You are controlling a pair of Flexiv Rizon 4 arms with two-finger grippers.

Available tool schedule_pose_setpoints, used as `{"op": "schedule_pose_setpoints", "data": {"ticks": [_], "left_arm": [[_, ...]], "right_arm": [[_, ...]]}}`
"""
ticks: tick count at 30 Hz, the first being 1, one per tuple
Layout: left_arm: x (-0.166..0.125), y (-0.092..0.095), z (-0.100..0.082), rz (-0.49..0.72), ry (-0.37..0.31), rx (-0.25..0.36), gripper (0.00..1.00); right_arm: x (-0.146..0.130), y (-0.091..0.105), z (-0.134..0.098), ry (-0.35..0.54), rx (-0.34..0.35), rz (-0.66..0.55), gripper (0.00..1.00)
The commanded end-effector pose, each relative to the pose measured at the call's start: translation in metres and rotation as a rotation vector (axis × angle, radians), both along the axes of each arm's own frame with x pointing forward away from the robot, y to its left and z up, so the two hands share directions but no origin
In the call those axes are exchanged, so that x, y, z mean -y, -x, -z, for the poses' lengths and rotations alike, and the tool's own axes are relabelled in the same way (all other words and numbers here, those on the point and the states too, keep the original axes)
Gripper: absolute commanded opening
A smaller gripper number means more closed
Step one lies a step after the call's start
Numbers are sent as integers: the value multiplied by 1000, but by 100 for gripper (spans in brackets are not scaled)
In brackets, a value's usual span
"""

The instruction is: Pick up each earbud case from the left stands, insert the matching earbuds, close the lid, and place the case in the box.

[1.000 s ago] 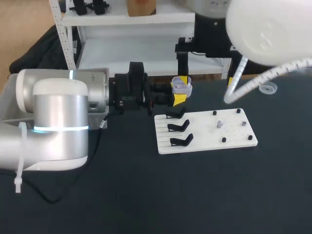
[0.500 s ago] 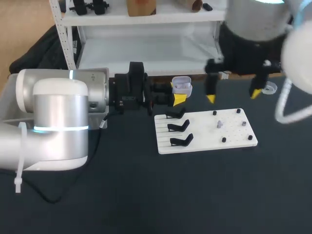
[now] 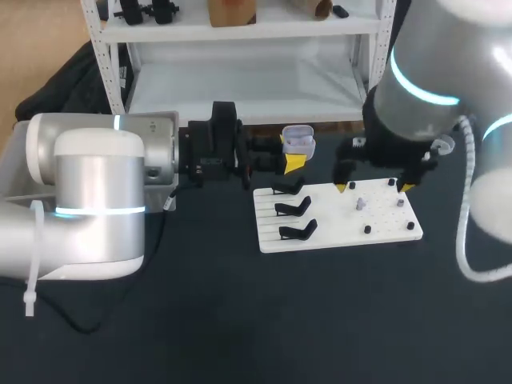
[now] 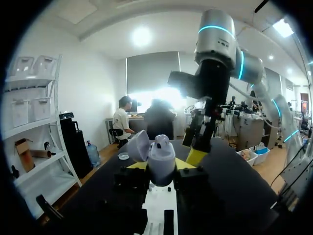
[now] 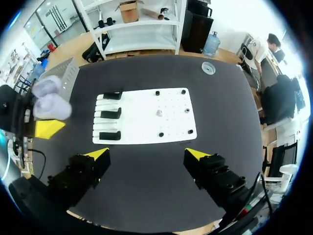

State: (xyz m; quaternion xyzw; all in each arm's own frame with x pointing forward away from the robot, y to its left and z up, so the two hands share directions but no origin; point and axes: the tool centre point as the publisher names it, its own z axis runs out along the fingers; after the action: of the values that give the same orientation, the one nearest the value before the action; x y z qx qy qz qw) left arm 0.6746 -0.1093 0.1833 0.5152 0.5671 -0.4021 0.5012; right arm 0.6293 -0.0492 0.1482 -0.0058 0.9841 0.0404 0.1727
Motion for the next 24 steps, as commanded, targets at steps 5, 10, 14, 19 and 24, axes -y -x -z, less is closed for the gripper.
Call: {"op": "schedule_pose_setpoints", "data": {"ticks": [5, 10, 14, 19, 24], "left_arm": [[0, 1, 1, -5, 4, 3, 0], [0, 1, 1, -5, 4, 3, 0], [0, 1, 1, -5, 4, 3, 0], [0, 1, 1, -5, 4, 3, 0], [0, 1, 1, -5, 4, 3, 0]], "right_arm": [[1, -16, 41, 38, 48, 50, 100], [1, -16, 41, 38, 48, 50, 100], [1, -16, 41, 38, 48, 50, 100], [-1, -27, 52, 27, -1, 138, 100], [2, -47, 64, 7, -65, 214, 100]]}}
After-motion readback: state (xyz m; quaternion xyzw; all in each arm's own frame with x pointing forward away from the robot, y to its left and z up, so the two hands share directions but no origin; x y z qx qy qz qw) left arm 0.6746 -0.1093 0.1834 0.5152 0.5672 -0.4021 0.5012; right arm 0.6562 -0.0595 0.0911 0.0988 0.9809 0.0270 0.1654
